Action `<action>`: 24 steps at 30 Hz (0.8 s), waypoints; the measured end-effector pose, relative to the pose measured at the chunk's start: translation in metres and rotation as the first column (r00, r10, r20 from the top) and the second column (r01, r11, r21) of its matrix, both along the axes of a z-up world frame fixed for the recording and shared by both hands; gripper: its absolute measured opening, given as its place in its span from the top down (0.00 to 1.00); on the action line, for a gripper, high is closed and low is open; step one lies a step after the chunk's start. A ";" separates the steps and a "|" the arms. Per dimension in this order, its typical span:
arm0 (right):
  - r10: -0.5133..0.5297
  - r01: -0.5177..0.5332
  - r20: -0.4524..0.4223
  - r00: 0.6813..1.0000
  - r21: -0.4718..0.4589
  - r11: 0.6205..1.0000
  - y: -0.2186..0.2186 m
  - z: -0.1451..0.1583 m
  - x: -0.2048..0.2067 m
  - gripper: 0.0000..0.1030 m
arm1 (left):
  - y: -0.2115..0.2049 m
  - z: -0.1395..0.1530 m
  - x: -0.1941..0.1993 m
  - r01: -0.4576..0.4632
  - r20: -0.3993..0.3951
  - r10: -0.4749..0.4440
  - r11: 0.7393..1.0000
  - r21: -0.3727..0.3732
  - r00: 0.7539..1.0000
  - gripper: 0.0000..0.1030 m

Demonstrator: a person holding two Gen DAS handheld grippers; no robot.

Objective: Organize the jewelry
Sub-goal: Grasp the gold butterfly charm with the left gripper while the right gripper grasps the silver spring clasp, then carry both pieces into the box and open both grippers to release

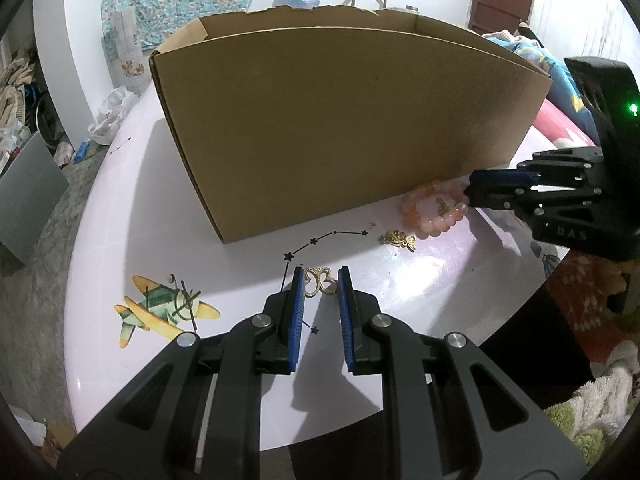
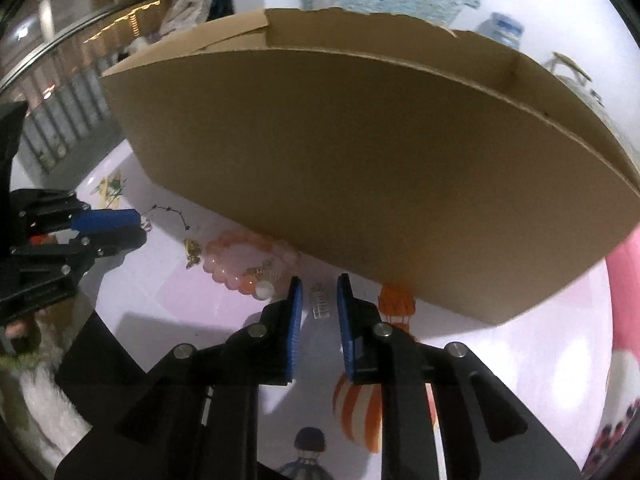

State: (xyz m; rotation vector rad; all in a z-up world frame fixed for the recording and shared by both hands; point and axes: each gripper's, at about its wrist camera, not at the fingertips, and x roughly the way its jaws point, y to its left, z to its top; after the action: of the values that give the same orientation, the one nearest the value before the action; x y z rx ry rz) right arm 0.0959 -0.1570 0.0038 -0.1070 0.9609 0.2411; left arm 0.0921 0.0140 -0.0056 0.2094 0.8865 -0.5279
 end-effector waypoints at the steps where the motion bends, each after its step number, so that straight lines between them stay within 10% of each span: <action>1: 0.009 -0.009 -0.012 1.000 0.006 1.000 -0.001 0.001 0.002 0.83 | 0.000 0.000 0.000 0.000 0.000 0.000 1.000 0.002 1.000 0.85; 24: -0.070 0.064 0.064 0.995 0.082 0.995 -0.023 0.023 -0.033 0.95 | 0.003 0.008 -0.008 -0.006 0.026 0.006 1.000 -0.019 1.000 0.85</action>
State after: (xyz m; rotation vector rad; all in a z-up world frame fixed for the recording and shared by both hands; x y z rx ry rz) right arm 0.0633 -0.1797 0.0265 -0.0098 0.8855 0.2123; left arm 0.0844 0.0168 0.0025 0.1955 0.8562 -0.5268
